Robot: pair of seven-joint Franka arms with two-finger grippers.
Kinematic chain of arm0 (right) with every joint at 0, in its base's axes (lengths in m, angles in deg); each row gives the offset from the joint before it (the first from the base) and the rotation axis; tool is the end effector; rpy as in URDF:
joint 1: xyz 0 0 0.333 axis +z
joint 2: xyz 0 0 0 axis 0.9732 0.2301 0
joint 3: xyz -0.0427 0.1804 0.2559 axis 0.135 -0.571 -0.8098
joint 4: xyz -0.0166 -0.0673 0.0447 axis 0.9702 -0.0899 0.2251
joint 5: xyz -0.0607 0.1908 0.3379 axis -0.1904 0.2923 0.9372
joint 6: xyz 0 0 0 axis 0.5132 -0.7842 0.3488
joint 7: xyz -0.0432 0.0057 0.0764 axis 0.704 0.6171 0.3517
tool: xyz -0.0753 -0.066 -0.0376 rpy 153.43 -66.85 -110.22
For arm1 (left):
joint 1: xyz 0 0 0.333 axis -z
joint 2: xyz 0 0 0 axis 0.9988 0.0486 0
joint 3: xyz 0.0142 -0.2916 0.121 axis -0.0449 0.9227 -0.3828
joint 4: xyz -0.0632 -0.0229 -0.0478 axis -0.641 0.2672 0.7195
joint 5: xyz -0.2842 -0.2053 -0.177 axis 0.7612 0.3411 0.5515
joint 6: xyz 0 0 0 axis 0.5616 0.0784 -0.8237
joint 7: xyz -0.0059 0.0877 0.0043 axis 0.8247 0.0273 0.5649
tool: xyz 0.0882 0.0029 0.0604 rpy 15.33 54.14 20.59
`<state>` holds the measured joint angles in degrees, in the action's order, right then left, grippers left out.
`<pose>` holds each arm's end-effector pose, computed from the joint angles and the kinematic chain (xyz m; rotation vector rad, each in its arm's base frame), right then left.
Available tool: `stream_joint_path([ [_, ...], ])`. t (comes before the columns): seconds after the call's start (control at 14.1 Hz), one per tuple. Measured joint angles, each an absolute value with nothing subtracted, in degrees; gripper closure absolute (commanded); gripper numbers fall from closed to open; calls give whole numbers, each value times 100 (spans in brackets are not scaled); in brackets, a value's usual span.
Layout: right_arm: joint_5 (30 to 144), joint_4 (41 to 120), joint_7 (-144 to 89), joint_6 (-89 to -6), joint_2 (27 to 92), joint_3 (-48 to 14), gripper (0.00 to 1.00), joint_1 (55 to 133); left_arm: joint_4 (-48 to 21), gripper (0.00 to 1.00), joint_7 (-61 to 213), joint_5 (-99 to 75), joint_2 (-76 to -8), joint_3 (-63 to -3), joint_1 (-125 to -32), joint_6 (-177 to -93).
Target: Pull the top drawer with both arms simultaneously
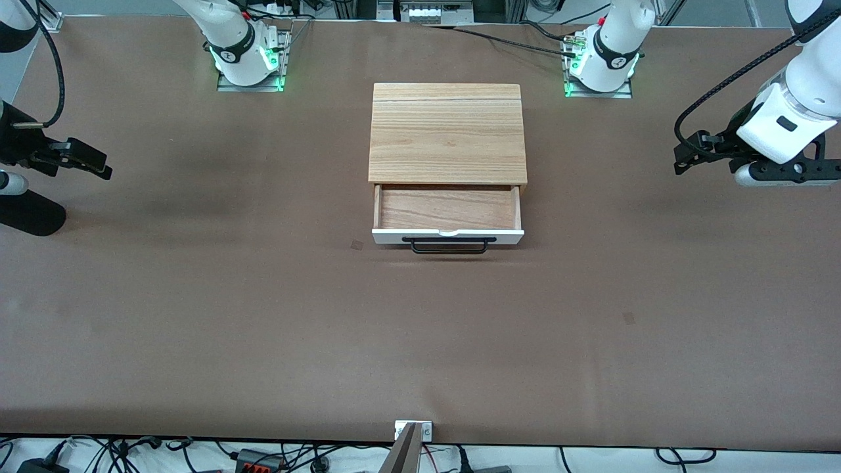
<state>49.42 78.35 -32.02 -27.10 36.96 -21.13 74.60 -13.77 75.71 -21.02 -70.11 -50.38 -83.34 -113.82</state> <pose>0.5621 -0.0351 0.5701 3.1363 -0.0771 -0.0626 0.5420 -0.0446 0.5767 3.1393 0.0625 -0.0496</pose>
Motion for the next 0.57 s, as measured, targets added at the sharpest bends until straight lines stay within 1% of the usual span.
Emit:
stream_joint_path([
  [0.57,4940,7854,-3200,-2804,3696,-2158,0,7462,-1347,0,7571,-2102,-7005,-4965,-8329,-11279],
])
